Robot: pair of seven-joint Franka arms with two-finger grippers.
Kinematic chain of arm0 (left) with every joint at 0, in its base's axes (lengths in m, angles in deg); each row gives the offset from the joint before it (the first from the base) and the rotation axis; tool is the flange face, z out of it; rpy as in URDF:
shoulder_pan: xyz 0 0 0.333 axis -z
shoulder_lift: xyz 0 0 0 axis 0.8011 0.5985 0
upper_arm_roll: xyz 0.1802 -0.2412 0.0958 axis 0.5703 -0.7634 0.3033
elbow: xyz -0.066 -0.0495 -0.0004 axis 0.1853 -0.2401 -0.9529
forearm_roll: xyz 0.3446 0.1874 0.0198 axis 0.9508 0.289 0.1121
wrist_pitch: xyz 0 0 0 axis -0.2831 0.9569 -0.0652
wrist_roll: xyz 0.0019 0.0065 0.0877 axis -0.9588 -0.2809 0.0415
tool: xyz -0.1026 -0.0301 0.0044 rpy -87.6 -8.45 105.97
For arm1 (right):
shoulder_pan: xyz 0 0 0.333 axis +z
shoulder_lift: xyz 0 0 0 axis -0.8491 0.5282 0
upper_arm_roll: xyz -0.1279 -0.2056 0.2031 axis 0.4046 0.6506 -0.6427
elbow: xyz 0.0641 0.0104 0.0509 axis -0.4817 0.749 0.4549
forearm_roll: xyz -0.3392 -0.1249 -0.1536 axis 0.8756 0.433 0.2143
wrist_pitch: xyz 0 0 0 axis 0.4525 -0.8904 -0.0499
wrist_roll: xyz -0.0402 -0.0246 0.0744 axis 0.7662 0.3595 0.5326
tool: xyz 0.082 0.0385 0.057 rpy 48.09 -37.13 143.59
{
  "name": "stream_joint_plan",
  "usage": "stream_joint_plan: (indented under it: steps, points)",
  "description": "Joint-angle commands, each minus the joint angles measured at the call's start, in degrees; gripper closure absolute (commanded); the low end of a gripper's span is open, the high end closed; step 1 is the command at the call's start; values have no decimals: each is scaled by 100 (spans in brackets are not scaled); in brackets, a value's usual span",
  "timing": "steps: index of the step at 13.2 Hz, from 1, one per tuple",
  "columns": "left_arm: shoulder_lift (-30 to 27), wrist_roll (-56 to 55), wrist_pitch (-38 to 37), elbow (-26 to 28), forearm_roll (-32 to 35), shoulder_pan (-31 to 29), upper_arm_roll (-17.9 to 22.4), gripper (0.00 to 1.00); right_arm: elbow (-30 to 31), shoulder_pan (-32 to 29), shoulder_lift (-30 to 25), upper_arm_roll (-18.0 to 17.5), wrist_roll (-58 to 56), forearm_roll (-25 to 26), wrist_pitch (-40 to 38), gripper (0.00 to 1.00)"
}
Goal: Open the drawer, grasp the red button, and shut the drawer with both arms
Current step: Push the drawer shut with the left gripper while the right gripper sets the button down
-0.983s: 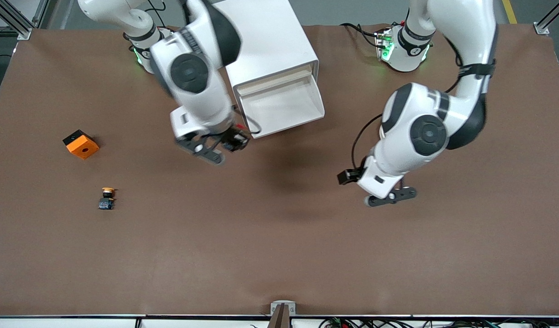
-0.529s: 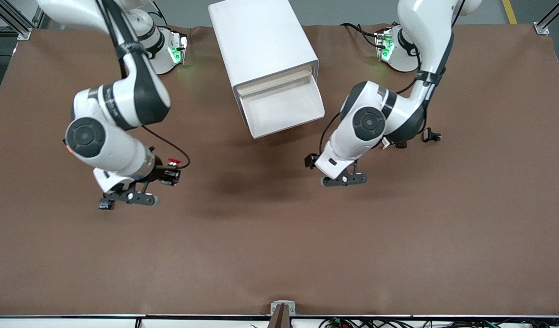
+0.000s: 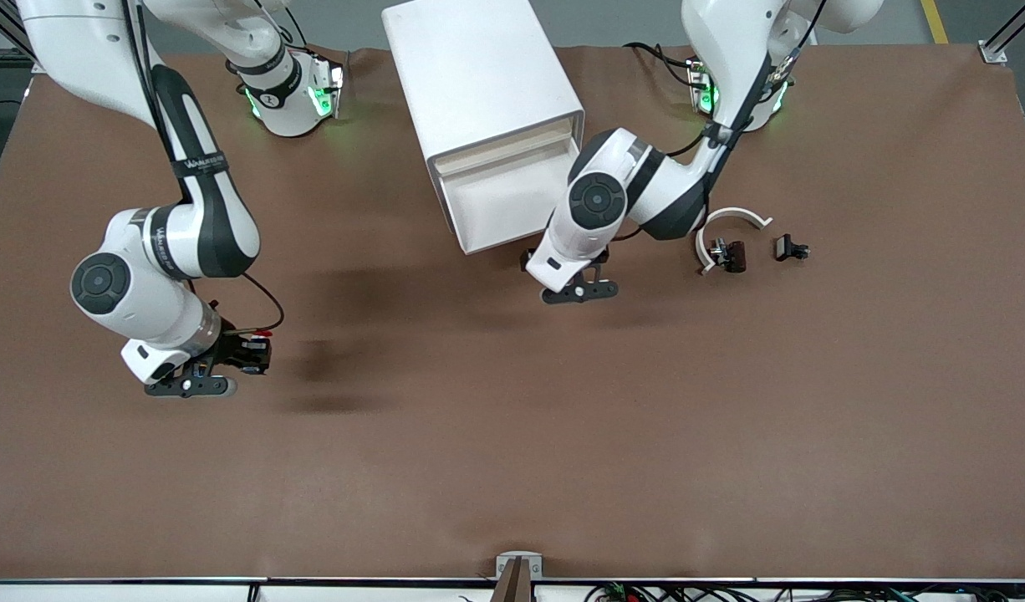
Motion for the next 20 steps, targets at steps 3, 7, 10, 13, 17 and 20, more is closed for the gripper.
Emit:
stream_joint_plan:
  steps: [3,7,10,13,17,20]
  points:
    - [-74,-350,-306,35,24,-49,-441,0,-27,-421,479,-98,1,185,397,100]
    - [-118,-455,-640,35,-169,-49,-705,0,0,-526,752,-98,10,185,573,100]
    - [-110,-552,-641,70,-309,-49,-925,0,-9,-501,805,-98,-60,194,608,100]
    - [-118,-771,-641,175,-310,-49,-1223,0,-27,-500,876,-98,-69,212,722,100]
    - [-110,-1043,-649,255,-310,-49,-1453,0,-35,-614,964,-98,-131,379,915,100]
    - [-92,-1141,-649,246,-318,-75,-1488,0,-35,-658,1016,-107,-201,379,951,100]
